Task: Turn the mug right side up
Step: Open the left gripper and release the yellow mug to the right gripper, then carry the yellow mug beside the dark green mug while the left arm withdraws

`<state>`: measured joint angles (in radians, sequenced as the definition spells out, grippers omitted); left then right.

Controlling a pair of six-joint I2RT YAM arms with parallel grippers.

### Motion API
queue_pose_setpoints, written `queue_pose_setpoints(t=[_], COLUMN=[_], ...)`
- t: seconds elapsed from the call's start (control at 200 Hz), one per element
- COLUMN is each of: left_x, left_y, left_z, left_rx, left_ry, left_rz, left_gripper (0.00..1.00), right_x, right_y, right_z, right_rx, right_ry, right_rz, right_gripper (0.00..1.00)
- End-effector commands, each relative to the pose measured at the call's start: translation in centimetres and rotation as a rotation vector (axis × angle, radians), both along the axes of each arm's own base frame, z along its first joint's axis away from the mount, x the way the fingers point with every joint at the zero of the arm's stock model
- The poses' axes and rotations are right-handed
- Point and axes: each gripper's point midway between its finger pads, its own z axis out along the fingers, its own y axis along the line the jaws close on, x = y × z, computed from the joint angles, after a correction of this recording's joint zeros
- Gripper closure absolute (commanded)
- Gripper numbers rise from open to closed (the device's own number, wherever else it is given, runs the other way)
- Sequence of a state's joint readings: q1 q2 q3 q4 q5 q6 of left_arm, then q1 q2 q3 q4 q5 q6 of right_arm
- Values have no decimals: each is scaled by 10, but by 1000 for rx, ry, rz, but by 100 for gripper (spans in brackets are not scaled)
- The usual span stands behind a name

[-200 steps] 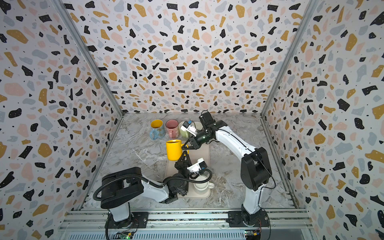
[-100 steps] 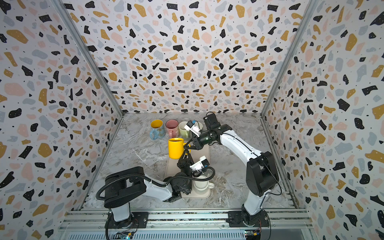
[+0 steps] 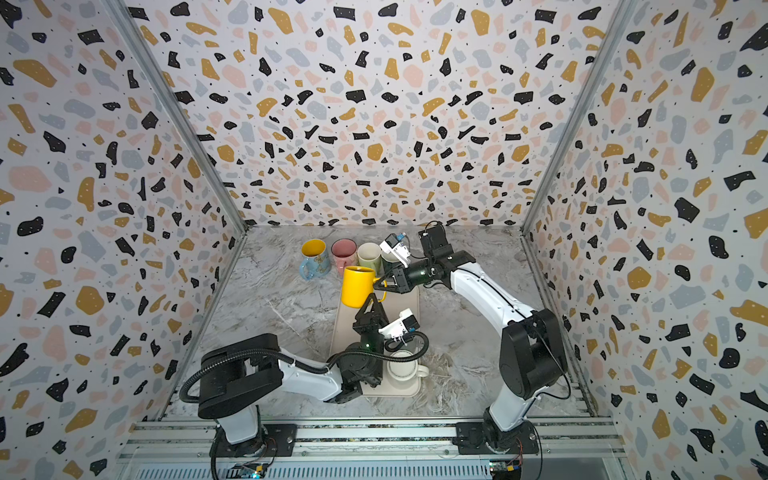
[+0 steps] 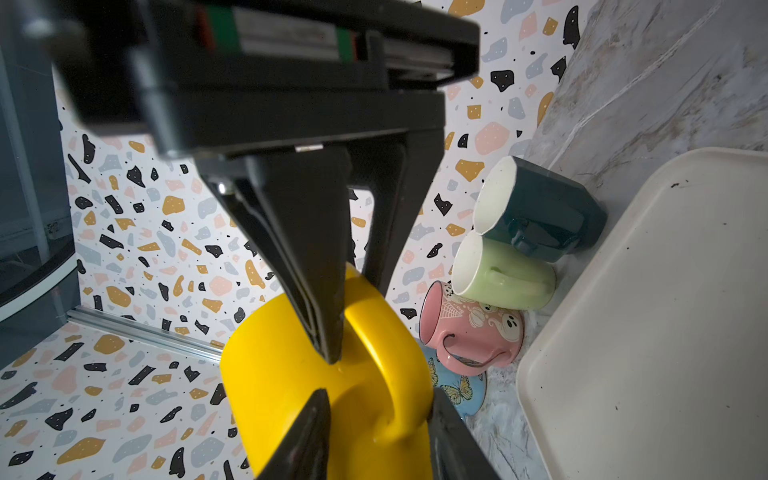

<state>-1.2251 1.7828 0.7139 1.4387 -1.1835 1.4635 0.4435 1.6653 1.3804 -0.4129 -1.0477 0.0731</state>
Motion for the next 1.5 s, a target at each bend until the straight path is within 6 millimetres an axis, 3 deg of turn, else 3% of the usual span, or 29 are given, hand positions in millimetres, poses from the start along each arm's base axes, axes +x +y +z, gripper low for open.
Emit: queue_pose_setpoints(t=[0.0, 0.36, 0.596, 0.891, 1.061, 1.186, 1.326, 1.497], left_x=[-10, -10, -8, 8, 31, 34, 43, 65], left_y=[38, 48, 64, 113, 162, 188, 183, 163], left_z=[72, 80, 94, 125, 154, 167, 173, 157], left_rx=[-454, -494, -612, -945, -1300, -1399, -1438, -1466], left_ry=[-151, -156, -169, -140, -96, -86, 13, 210], left_rz=[37, 52, 82, 165, 57, 6, -65, -123], left_gripper=[61, 60, 58, 61, 62, 60, 59, 56], right_x=[20, 43, 58, 74, 85, 94, 105, 115], right_y=[-18, -56, -76, -98, -114, -126, -139, -152], right_z=[19, 39, 35, 25, 22, 19, 13, 4], right_rx=[28, 82, 15, -71, -122, -160, -209, -274], right_ry=[-67, -90, -117, -154, -179, -204, -220, -245], right_rz=[-93, -243, -357, -501, -604, -692, -782, -862], right_gripper=[100, 100, 100, 100, 100, 100, 100, 100])
